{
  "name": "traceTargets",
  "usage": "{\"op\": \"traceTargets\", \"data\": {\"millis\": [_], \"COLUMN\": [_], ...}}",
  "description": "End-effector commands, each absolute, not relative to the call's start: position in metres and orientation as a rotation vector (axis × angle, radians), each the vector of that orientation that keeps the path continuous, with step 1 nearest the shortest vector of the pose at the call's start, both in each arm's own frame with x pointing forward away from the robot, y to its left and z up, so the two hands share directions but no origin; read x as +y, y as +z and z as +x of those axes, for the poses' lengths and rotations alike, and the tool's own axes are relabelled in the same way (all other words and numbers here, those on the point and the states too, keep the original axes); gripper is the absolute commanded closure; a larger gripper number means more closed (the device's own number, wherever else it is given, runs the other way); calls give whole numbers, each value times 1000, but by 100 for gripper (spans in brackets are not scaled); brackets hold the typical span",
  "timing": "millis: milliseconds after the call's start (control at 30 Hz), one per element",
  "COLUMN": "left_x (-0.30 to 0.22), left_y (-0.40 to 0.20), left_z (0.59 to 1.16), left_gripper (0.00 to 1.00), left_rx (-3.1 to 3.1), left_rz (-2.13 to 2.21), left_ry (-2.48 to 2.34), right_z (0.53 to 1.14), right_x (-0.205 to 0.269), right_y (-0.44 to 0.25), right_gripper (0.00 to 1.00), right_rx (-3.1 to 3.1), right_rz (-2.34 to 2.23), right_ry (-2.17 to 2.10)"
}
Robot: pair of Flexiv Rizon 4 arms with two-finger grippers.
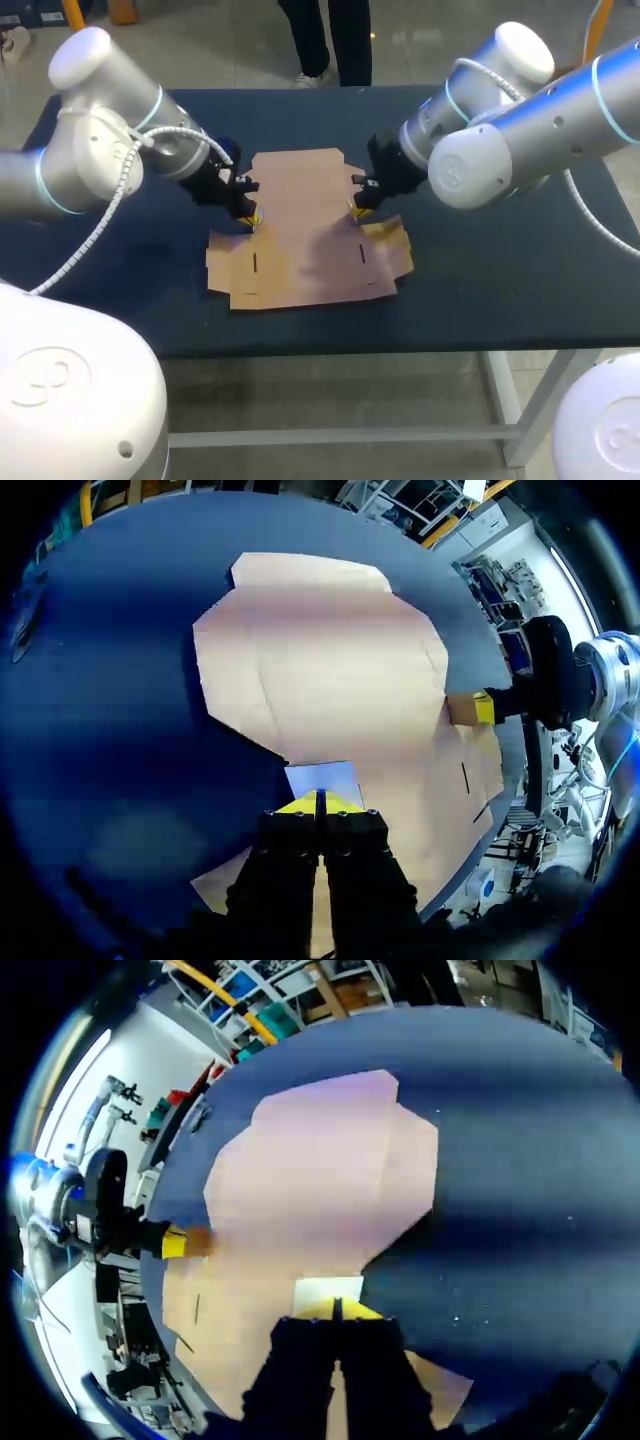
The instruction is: Assemble the packaging by folding the flat box into shape, placing the metal phone stand inside, and closing the box properly
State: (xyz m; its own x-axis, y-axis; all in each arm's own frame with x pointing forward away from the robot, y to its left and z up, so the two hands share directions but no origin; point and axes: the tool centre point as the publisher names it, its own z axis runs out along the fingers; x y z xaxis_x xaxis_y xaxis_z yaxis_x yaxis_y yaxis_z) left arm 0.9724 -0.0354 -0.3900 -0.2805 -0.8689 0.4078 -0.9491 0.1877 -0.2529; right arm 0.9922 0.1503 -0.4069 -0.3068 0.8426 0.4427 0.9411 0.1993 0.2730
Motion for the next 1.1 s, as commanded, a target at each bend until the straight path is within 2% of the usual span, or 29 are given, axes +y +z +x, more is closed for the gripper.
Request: {"op": "traceTargets", "data": {"millis": [33,1100], "left_x": [-40,-50], "left_y": [-391,-401], "left_z": [976,982], "left_gripper": [100,100], "left_rx": [-2286,-2286], "left_rz": [1770,1756], "left_ry": [675,638], "right_z": [990,992], "right_x": [155,167], "right_y": [-407,-415], "right_gripper": [100,100], "right_rx": [-2284,-2324], "right_rz": [-1732,-1765], "right_ry": [-737,-651]}}
